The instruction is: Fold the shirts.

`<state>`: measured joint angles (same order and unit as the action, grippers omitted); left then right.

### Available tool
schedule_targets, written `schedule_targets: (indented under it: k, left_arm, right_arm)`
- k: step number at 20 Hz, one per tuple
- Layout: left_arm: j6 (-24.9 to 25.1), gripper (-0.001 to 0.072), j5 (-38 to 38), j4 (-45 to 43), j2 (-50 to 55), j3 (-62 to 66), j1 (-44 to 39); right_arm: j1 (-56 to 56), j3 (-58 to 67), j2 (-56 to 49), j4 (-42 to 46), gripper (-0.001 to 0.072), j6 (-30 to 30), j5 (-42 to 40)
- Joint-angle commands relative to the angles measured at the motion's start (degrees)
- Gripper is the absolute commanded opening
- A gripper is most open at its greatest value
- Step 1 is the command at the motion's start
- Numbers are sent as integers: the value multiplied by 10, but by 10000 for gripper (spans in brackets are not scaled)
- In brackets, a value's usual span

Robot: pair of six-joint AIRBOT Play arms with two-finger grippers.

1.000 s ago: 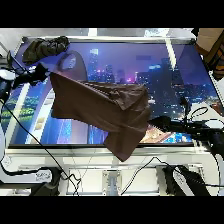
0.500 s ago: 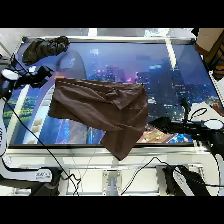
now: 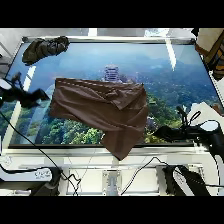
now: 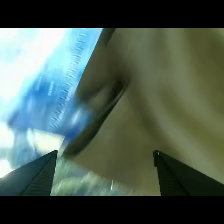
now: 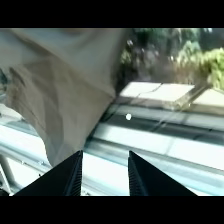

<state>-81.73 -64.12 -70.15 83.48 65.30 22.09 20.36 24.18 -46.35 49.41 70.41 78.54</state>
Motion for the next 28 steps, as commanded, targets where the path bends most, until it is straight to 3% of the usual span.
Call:
schedule_targets:
  k: [1, 5, 10, 14, 21, 25, 26, 28]
  left_arm:
    - [40, 695, 19, 0, -3, -95, 11]
    - [55, 696, 96, 45, -3, -96, 11]
    - [68, 689, 134, 117, -3, -93, 11]
    - [65, 571, 105, 129, -3, -93, 11]
    - [59, 570, -11, 87, 14, -93, 11]
    - [25, 569, 50, 91, 14, -74, 12]
    - [24, 556, 58, 103, 14, -65, 12]
    - [25, 409, 58, 108, 14, -45, 11]
  right_arm:
    - [0, -49, 0, -35, 341, -5, -8]
    - [0, -104, 0, -147, 341, -33, -38]
    - [0, -108, -1, -169, 340, -43, -51]
    - [0, -108, -1, -176, 340, -45, -62]
    - [0, -107, -1, -176, 340, -49, -59]
    - [0, -107, -1, -179, 339, -48, -52]
    - [0, -107, -1, -181, 339, -48, -53]
    - [0, -107, -1, -185, 339, -49, -56]
